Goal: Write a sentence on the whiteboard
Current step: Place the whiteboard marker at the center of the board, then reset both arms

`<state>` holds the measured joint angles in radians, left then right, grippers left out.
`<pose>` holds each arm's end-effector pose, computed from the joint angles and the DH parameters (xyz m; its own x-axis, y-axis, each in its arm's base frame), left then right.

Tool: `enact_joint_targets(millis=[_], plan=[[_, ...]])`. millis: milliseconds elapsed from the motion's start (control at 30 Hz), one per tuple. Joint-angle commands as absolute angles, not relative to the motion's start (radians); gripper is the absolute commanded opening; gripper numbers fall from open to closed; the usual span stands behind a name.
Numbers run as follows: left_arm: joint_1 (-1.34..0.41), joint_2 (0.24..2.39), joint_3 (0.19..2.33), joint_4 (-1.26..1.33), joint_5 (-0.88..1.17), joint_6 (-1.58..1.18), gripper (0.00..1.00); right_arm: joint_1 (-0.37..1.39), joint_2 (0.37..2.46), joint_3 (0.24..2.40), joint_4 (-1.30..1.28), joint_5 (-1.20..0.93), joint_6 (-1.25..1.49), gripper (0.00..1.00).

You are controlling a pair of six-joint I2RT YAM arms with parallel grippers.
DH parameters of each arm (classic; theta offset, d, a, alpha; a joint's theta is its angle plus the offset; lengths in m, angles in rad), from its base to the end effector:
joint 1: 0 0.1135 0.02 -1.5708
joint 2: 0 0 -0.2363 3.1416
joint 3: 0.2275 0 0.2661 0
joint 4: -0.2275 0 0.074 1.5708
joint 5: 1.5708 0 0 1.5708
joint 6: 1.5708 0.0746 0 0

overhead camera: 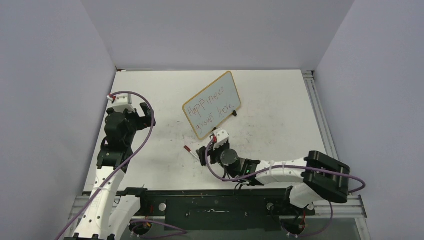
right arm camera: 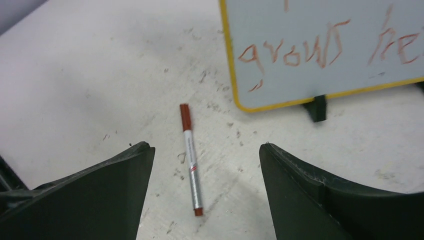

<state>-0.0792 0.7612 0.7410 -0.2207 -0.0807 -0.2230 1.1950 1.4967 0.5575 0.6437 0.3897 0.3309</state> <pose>0.2531 -0.0141 0.2959 -0.2321 -0.2027 -0.9513 -0.0518 0.9792 -0.1960 0.1515 0.3066 0.1337 -0.3373 -0.0360 -0.9407 -0.6529 0.7288 0.2062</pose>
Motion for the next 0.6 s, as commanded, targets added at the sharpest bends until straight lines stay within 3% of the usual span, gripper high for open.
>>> enact_joint_targets(millis=[0, 233, 467, 567], plan=[[-0.086, 0.738, 0.750, -0.162, -0.111, -0.205, 0.97, 1.079, 1.310, 0.562, 0.477, 0.427, 0.297, 0.81], [-0.093, 0.709, 0.744, -0.167, -0.166, -0.213, 0.96, 0.733, 1.061, 0.575, 0.212, 0.242, 0.284, 0.93], [-0.119, 0.670, 0.756, -0.211, -0.300, -0.244, 0.96, 0.399, 0.902, 0.618, 0.039, 0.144, 0.257, 0.96], [-0.134, 0.665, 0.762, -0.221, -0.354, -0.247, 0.96, 0.333, 0.821, 0.592, 0.055, 0.156, 0.248, 0.98]])
